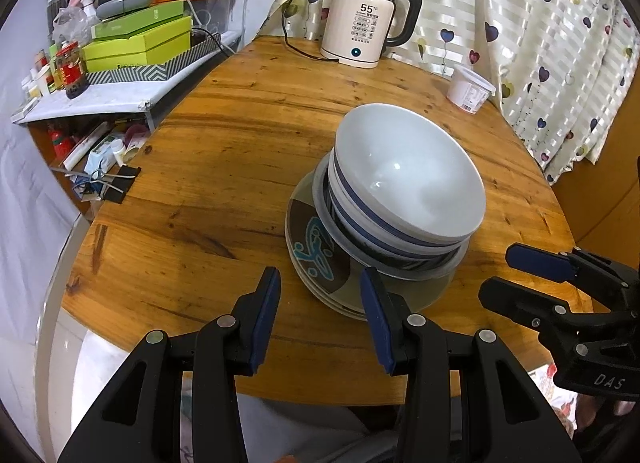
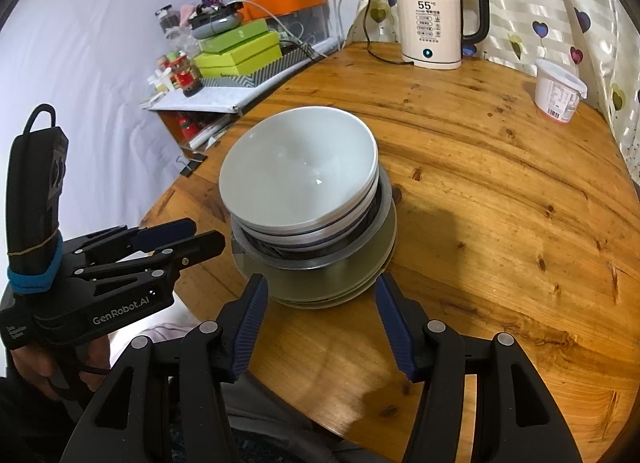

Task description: Organize plates and bowls

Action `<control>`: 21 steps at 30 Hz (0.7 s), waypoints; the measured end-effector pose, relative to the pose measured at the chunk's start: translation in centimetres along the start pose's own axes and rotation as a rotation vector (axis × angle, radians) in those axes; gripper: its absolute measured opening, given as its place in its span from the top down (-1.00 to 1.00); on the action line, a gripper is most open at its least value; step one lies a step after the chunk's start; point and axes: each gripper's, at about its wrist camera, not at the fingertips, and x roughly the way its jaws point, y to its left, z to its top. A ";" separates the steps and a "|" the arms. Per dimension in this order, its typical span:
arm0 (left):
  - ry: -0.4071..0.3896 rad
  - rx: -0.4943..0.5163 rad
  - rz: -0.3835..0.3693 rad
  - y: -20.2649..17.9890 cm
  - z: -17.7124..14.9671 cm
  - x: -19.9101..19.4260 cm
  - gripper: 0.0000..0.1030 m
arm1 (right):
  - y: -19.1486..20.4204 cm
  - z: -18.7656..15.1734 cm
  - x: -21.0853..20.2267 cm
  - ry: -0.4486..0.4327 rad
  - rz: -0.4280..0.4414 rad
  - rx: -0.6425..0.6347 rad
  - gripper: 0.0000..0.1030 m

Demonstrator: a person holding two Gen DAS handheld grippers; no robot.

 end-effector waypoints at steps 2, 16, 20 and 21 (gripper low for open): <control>0.001 0.001 -0.001 0.0 0.0 0.1 0.17 | 0.0 0.0 0.0 0.002 0.001 -0.001 -0.09; 0.007 0.006 0.007 -0.4 0.0 0.3 0.17 | 0.0 -0.1 0.1 0.002 0.005 -0.004 -0.09; 0.008 0.006 0.007 -0.5 0.0 0.3 0.17 | 0.0 -0.1 0.1 0.002 0.005 -0.003 -0.09; 0.006 0.006 0.007 -0.5 -0.1 0.3 0.17 | 0.0 -0.1 0.1 0.002 0.006 -0.004 -0.09</control>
